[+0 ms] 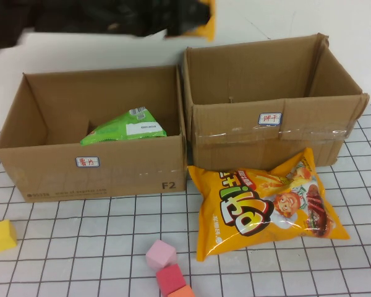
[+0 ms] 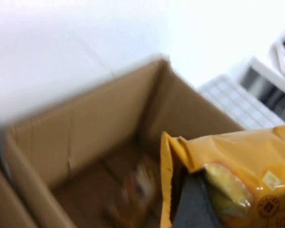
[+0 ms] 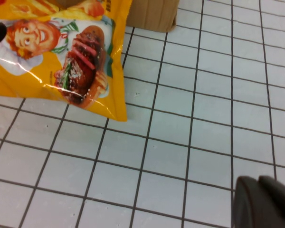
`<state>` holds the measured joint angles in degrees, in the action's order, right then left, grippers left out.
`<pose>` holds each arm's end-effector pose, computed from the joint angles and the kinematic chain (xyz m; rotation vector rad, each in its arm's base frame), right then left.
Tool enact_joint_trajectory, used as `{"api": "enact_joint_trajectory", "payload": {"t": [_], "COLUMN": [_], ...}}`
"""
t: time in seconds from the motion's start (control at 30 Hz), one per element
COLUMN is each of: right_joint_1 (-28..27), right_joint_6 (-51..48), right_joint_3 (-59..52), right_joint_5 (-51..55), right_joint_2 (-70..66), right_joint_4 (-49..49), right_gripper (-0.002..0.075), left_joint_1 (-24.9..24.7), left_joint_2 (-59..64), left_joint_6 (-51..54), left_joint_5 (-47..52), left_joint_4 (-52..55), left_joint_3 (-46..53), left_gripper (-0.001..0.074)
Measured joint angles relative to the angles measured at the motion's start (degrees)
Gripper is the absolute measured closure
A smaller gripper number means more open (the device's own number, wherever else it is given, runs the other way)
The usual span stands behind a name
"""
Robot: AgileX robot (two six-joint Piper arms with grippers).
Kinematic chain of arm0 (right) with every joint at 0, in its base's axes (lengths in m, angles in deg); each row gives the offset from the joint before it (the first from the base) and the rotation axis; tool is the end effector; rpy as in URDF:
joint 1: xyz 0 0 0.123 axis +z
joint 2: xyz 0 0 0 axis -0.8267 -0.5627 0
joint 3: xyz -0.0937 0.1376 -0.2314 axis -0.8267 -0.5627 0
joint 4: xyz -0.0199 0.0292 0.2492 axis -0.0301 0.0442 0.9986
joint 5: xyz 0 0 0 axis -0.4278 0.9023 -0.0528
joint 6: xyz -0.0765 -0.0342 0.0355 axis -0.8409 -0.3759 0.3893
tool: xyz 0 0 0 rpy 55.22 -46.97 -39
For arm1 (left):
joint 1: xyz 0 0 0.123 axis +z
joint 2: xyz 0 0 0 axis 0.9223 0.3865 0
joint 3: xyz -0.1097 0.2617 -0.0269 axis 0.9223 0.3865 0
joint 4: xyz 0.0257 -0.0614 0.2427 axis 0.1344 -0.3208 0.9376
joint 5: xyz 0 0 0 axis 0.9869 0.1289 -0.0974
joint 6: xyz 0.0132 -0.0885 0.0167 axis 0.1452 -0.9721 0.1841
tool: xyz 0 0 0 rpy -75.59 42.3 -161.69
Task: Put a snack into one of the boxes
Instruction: Place the biscuit in the biscuit box, then pick up the potato chip
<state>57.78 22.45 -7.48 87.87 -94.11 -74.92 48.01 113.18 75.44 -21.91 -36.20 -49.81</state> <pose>0.1111 0.0074 0.2451 -0.2880 2.0695 -0.0701 0.3714 -0.1767 0.4177 0.4841 1.8881 -0.8412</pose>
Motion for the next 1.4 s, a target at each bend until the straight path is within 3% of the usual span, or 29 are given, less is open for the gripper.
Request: {"api": "enact_joint_trajectory", "payload": {"t": [0.3, 0.5, 0.63, 0.73, 0.87, 0.93, 1.03, 1.23, 1.3, 1.4], "right_joint_1": [0.0, 0.0, 0.0, 0.0, 0.71, 1.28, 1.58, 1.71, 1.71, 1.71], "right_joint_6": [-0.1, -0.1, -0.1, -3.02, -19.8, -28.68, -39.08, -50.18, -52.79, -56.37], "right_joint_3": [0.0, 0.0, 0.0, 0.0, 0.0, 0.0, 0.0, 0.77, 1.51, 2.39], "right_joint_5": [0.0, 0.08, 0.47, 1.68, 4.19, 5.24, 5.99, 7.74, 8.53, 8.91], "right_joint_2": [0.0, 0.0, 0.0, 0.0, -0.12, -0.37, -1.67, -6.2, -7.86, -11.35], "right_joint_4": [0.08, 0.12, 0.96, 3.49, 14.55, 20.93, 27.78, 34.56, 35.84, 37.8], "right_gripper": [0.0726, 0.0726, 0.0726, 0.0726, 0.0727, 0.0727, 0.0727, 0.0722, 0.0697, 0.0596], "left_joint_1": [-2.67, -2.67, -2.67, -2.67, -2.56, -2.56, -2.56, -3.67, -4.82, -7.17], "left_joint_2": [20.0, 26.26, 25.85, 23.73, 19.61, 17.05, 13.47, 4.41, 0.23, -7.95], "left_joint_6": [0.86, 1.0, 0.11, -3.77, -10.04, -11.38, -14.65, -22.87, -25.68, -29.14], "left_joint_5": [-6.45, -2.26, -0.85, 1.59, 7.66, 10.93, 15.14, 16.08, 13.74, 8.78], "left_joint_4": [-1.79, -1.79, -0.83, 1.65, 8.45, 13.35, 23.2, 44.54, 50.03, 54.23], "left_joint_3": [-16.11, -19.68, -20.1, -20.29, -20.52, -20.52, -20.52, -16.16, -11.21, -1.71], "left_gripper": [0.0325, 0.0098, 0.0071, 0.0178, 0.0515, 0.064, 0.0707, 0.0732, 0.0734, 0.0735]}}
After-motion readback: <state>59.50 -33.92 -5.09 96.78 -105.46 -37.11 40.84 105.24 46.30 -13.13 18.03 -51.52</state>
